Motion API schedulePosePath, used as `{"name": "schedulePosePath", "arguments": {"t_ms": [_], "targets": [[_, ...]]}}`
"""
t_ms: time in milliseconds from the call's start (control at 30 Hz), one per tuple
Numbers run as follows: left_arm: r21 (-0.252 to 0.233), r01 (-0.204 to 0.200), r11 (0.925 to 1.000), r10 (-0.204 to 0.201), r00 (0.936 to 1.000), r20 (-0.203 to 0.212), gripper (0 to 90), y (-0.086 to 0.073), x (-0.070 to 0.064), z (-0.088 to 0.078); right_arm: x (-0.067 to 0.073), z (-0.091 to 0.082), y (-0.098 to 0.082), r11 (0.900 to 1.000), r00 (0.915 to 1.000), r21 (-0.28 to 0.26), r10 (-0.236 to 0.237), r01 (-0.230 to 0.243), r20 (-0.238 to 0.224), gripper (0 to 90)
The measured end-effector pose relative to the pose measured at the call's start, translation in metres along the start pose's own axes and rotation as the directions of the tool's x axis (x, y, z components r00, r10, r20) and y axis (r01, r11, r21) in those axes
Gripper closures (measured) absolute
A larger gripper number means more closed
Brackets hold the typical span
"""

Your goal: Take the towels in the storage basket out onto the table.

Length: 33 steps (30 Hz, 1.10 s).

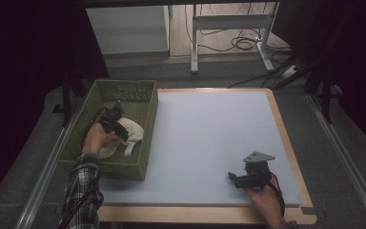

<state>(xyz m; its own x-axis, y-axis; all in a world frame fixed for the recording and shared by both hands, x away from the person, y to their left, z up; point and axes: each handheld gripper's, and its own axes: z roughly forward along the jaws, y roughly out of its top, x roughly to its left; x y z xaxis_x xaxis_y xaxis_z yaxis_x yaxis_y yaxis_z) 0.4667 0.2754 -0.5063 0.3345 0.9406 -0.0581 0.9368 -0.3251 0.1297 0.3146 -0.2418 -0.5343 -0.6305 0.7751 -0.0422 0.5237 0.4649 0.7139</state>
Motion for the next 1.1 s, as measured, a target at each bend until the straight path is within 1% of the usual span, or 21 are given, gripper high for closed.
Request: {"name": "schedulePosePath", "arguments": {"t_ms": [33, 67, 100, 133, 200, 267, 300, 333, 400, 500, 600, 667, 767, 867, 933, 967, 1000, 1100], "targets": [[0.001, -0.016, 0.9999, 0.016, 0.9998, -0.014, 41.6, -0.001, -0.002, -0.001, 0.0, 0.0, 0.0, 1.0, 1.0, 0.0, 0.0, 0.0, 0.0, 7.2], [0.004, -0.025, 0.9997, 0.025, 0.9994, -0.025, 47.9, -0.001, -0.004, -0.002, 0.0, 0.0, 0.0, 1.0, 1.0, 0.0, 0.0, 0.0, 0.0, 7.2], [0.005, -0.031, 0.9995, 0.031, 0.9994, -0.016, 54.2, -0.001, -0.005, -0.003, 0.0, 0.0, 0.0, 1.0, 1.0, 0.0, 0.0, 0.0, -0.001, 7.2], [0.005, -0.04, 0.9992, 0.04, 0.999, -0.02, 63.5, -0.001, -0.006, -0.004, 0.0, 0.0, 0.0, 1.0, 1.0, 0.0, 0.0, 0.0, 0.0, 7.2], [0.006, -0.043, 0.9991, 0.043, 0.9989, -0.02, 71.2, -0.002, -0.008, -0.005, 0.0, 0.0, 0.0, 1.0, 1.0, 0.0, 0.0, 0.0, 0.0, 7.2], [0.004, -0.043, 0.9991, 0.043, 0.9989, -0.017, 75.7, -0.002, -0.007, -0.006, 0.0, 0.0, 0.0, 1.0, 1.0, 0.0, 0.0, 0.0, 0.0, 7.2], [-0.003, -0.039, 0.9992, 0.039, 0.9992, -0.01, 76.9, -0.003, -0.006, -0.007, 0.0, 0.0, 0.0, 1.0, 1.0, 0.0, 0.0, 0.0, 0.0, 7.2], [-0.009, -0.026, 0.9996, 0.026, 0.9997, 0.0, 77.3, -0.003, -0.005, -0.008, 0.0, 0.0, 0.0, 1.0, 1.0, 0.0, 0.0, 0.0, 0.0, 7.2], [-0.038, -0.016, 0.9992, 0.017, 0.9996, 0.022, 77.7, -0.005, -0.003, -0.012, 0.0, 0.0, 0.0, 1.0, 1.0, 0.0, 0.0, 0.0, 0.0, 7.2], [-0.068, -0.014, 0.9976, 0.017, 0.9991, 0.039, 77.6, -0.007, -0.003, -0.019, 0.0, 0.0, 0.0, 1.0, 1.0, 0.0, 0.0, 0.0, -0.001, 7.2], [-0.112, -0.008, 0.9937, 0.015, 0.9979, 0.063, 77.4, -0.011, -0.002, -0.034, 0.0, 0.0, 0.0, 1.0, 1.0, 0.0, 0.0, 0.0, 0.0, 7.2], [-0.132, -0.01, 0.9912, 0.019, 0.9973, 0.071, 77.5, -0.013, -0.002, -0.042, 0.0, 0.0, 0.0, 1.0, 1.0, 0.0, 0.0, 0.0, 0.0, 7.2], [-0.156, -0.015, 0.9876, 0.027, 0.997, 0.072, 77.5, -0.016, -0.004, -0.057, 0.0, 0.0, 0.0, 1.0, 1.0, 0.0, 0.0, 0.0, 0.0, 7.2], [-0.187, -0.011, 0.9822, 0.029, 0.9952, 0.093, 77.2, -0.02, -0.005, -0.072, 0.0, 0.0, 0.0, 1.0, 1.0, 0.0, 0.0, 0.0, 0.0, 7.2], [-0.2, -0.007, 0.9798, 0.026, 0.9952, 0.094, 77.1, -0.022, -0.005, -0.078, 0.0, 0.0, 0.0, 1.0, 1.0, 0.0, 0.0, 0.0, 0.0, 7.2], [-0.204, -0.012, 0.9789, 0.03, 0.9958, 0.087, 77.0, -0.023, -0.005, -0.083, 0.0, 0.0, 0.0, 1.0, 1.0, 0.0, 0.0, 0.0, 0.0, 7.2], [-0.215, -0.012, 0.9764, 0.031, 0.9961, 0.082, 76.8, -0.024, -0.005, -0.086, 0.0, 0.0, 0.0, 1.0, 1.0, 0.001, 0.0, 0.0, 0.0, 7.2], [-0.228, -0.013, 0.9735, 0.03, 0.997, 0.071, 76.7, -0.028, -0.004, -0.096, 0.0, 0.0, 0.0, 1.0, 1.0, 0.0, 0.0, 0.0, 0.0, 7.2]]}}
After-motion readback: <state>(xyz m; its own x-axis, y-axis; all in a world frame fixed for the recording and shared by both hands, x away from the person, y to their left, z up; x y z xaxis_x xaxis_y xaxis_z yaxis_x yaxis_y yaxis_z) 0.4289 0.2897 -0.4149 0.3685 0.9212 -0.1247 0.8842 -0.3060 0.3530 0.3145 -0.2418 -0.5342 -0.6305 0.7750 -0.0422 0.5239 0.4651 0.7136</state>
